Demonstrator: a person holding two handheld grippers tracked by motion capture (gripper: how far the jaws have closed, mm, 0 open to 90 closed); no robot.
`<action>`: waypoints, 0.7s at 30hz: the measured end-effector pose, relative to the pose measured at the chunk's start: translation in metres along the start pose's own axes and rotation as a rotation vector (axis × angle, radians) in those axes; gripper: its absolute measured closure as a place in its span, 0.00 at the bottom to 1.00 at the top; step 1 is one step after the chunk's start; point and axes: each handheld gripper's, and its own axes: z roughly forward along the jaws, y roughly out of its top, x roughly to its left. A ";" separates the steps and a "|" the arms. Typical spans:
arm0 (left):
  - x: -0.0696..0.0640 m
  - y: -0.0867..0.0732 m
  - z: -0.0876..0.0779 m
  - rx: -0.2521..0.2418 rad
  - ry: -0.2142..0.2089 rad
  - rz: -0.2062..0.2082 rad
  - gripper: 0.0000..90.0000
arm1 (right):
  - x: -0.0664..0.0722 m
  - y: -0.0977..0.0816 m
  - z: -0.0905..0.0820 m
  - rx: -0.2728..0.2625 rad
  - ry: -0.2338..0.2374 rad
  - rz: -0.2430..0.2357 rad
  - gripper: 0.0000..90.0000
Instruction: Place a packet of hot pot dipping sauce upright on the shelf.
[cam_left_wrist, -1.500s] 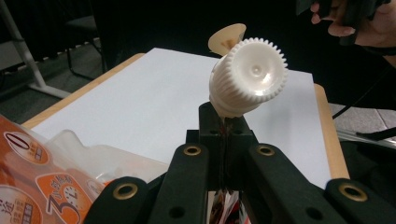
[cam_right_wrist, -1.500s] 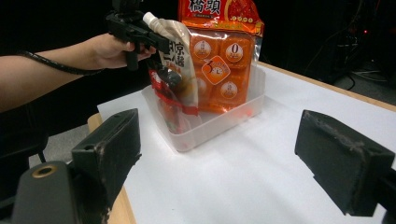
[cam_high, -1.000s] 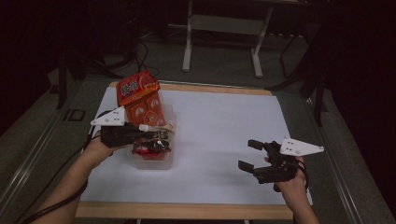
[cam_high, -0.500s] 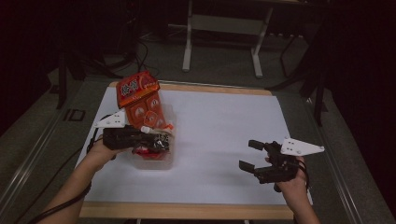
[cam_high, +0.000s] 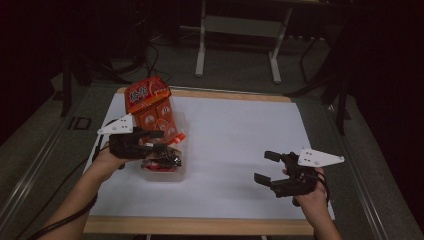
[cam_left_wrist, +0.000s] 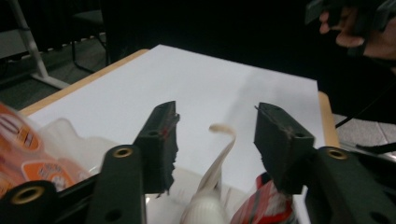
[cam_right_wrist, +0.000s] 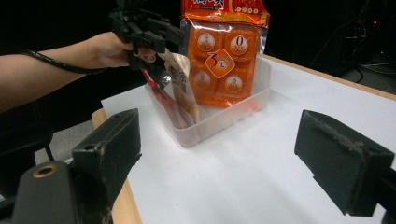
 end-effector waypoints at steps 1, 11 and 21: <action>-0.001 0.002 0.000 0.003 0.001 -0.001 0.53 | 0.000 0.000 0.000 -0.001 -0.001 0.000 0.16; -0.018 0.023 0.009 -0.007 -0.005 -0.063 0.20 | 0.000 0.000 -0.001 -0.003 -0.004 0.002 0.16; -0.040 0.038 0.026 0.005 -0.044 -0.086 0.03 | -0.001 -0.001 -0.003 -0.002 -0.009 0.002 0.16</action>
